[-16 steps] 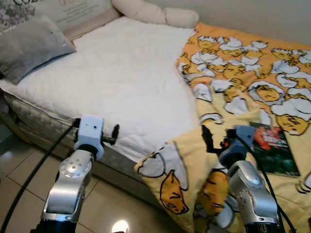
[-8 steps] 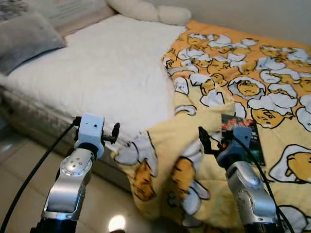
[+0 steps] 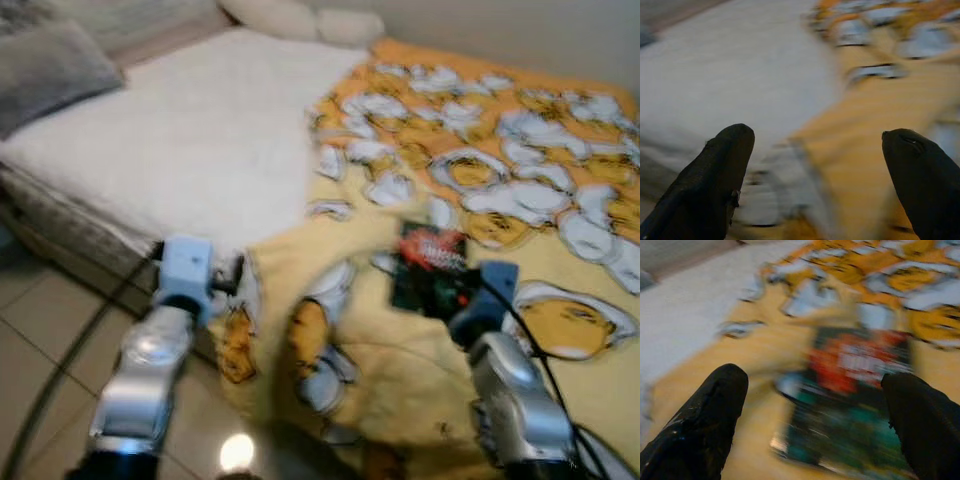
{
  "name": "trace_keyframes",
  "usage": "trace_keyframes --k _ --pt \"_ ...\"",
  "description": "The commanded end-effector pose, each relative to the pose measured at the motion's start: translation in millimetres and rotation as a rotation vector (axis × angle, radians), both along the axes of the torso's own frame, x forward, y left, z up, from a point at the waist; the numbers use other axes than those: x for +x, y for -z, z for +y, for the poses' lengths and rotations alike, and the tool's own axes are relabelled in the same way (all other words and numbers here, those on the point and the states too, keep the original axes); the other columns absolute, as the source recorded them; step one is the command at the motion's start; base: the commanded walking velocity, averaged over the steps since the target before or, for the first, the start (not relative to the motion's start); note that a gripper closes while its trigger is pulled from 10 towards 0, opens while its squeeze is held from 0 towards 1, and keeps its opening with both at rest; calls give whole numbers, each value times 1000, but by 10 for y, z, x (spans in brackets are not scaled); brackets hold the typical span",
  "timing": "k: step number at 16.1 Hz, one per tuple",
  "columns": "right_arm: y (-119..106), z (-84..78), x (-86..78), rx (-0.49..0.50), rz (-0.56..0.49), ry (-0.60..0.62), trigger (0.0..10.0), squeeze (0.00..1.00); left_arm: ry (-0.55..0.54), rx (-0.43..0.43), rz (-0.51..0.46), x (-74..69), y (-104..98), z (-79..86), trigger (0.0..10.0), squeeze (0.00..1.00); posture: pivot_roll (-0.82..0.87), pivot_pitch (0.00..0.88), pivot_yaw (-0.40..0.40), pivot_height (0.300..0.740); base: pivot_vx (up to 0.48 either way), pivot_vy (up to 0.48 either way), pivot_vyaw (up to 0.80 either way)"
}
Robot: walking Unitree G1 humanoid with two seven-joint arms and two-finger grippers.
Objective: Clean up the room
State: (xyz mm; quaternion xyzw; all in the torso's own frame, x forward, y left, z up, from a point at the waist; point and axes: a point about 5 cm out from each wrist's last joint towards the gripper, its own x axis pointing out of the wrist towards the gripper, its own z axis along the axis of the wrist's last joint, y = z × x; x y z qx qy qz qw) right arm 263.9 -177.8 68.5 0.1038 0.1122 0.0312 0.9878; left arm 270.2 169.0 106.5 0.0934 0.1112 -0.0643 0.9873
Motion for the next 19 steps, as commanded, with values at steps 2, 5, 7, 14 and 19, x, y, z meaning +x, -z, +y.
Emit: trace_keyframes --k 2,5,7,14,19 --pt "-56 41 23 14 -24 -21 10000 1000 -1 21 -10 6 -40 49 10000 1000 -21 0 1 740 0 -356 400" --pt "-39 74 8 25 -14 -48 10000 1000 9 23 -7 -2 -32 42 10000 1000 -21 0 1 740 0 -356 800" --pt "-43 144 -7 20 -12 -131 10000 1000 27 19 -9 -5 -32 26 10000 1000 -21 0 2 740 0 -352 684" --pt "-43 214 -37 40 2 -187 10000 1000 153 -17 -11 -69 -45 -114 10000 992 -21 0 3 740 0 -51 0" --pt "-55 227 2 56 19 -167 10000 1000 182 -15 0 -86 -39 -96 10000 996 -22 0 2 740 0 0 0"
